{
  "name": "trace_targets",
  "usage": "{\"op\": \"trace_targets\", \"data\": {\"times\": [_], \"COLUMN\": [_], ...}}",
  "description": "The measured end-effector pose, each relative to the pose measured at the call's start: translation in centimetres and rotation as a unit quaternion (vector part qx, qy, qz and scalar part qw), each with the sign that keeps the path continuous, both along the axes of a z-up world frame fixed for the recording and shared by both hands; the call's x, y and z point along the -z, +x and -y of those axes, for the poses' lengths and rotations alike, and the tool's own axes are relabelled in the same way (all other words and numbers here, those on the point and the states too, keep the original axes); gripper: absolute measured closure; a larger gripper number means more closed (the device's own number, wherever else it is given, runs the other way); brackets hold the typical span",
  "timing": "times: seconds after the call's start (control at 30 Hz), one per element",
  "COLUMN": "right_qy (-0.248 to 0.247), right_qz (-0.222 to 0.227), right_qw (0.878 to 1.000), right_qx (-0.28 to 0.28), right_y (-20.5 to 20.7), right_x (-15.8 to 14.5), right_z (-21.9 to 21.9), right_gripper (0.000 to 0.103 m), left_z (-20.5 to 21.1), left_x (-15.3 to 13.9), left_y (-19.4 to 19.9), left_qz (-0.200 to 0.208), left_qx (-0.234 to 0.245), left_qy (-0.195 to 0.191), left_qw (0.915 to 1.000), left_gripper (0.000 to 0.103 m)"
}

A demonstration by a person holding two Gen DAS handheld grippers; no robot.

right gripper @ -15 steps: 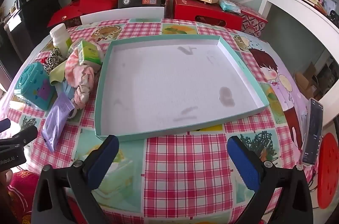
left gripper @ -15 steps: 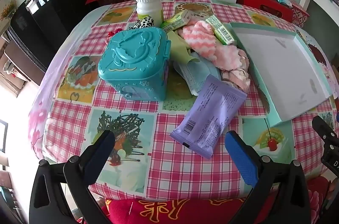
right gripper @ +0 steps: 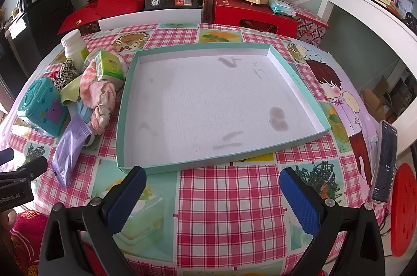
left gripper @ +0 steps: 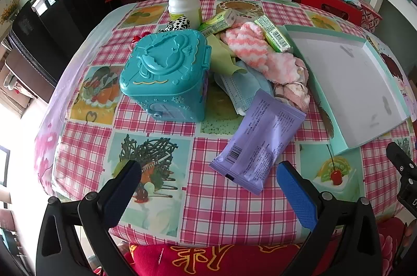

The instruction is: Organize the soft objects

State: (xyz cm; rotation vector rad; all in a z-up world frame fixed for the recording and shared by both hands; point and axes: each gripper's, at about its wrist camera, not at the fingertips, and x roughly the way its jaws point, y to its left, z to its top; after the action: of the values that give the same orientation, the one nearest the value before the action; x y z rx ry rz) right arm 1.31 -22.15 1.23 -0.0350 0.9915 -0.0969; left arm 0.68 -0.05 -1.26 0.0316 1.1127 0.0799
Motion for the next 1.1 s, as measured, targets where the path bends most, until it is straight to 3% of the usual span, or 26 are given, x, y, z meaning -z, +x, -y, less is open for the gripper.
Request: {"op": "trace_targets", "data": {"times": [0.8, 1.1], "right_qy": [0.000, 0.000], "right_qz": [-0.001, 0.000], "right_qw": [1.000, 1.000], "right_qx": [0.000, 0.000], "right_y": [0.04, 0.04], "right_x": [0.07, 0.11], "right_z": [0.03, 0.03], "right_gripper": [0.000, 0.000], "left_z": [0.15, -0.17], "left_x": [0.23, 0.20], "left_y": [-0.02, 0.00], "left_qz": [-0.005, -0.008], "left_qx": [-0.003, -0.006], "left_qy": [-0.002, -0.023], "left_qw": [1.0000, 0.9997], "left_gripper": [0.000, 0.000]}}
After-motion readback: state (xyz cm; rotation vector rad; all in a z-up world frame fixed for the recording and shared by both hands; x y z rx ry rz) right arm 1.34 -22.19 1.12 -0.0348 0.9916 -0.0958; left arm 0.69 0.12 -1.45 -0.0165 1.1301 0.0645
